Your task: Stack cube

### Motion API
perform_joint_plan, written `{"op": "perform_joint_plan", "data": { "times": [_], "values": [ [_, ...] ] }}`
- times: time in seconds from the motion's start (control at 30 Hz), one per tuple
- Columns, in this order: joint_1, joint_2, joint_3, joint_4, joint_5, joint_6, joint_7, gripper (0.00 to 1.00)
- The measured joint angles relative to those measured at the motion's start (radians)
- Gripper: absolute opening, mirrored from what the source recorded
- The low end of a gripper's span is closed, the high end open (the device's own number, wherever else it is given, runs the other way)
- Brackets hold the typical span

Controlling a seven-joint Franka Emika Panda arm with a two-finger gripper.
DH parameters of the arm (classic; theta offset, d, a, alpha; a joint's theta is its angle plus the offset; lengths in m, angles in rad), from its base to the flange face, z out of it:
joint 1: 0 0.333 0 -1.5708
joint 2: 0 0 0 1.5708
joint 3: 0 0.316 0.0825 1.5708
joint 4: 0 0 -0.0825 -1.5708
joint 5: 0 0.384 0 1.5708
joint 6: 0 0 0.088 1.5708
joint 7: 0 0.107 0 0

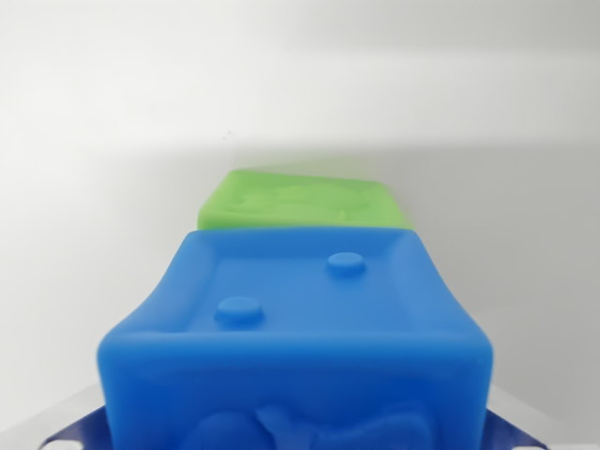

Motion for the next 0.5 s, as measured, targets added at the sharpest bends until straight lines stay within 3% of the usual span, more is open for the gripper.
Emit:
{"op": "perform_joint_plan", "data": {
  "times": [0.03, 0.07, 0.5],
  "values": [
    [0.0, 0.001, 0.0, 0.0, 0.0, 0.0, 0.0, 0.0],
    [0.0, 0.001, 0.0, 0.0, 0.0, 0.001, 0.0, 1.0],
    [0.0, 0.002, 0.0, 0.001, 0.0, 0.002, 0.0, 1.0]
  ]
}}
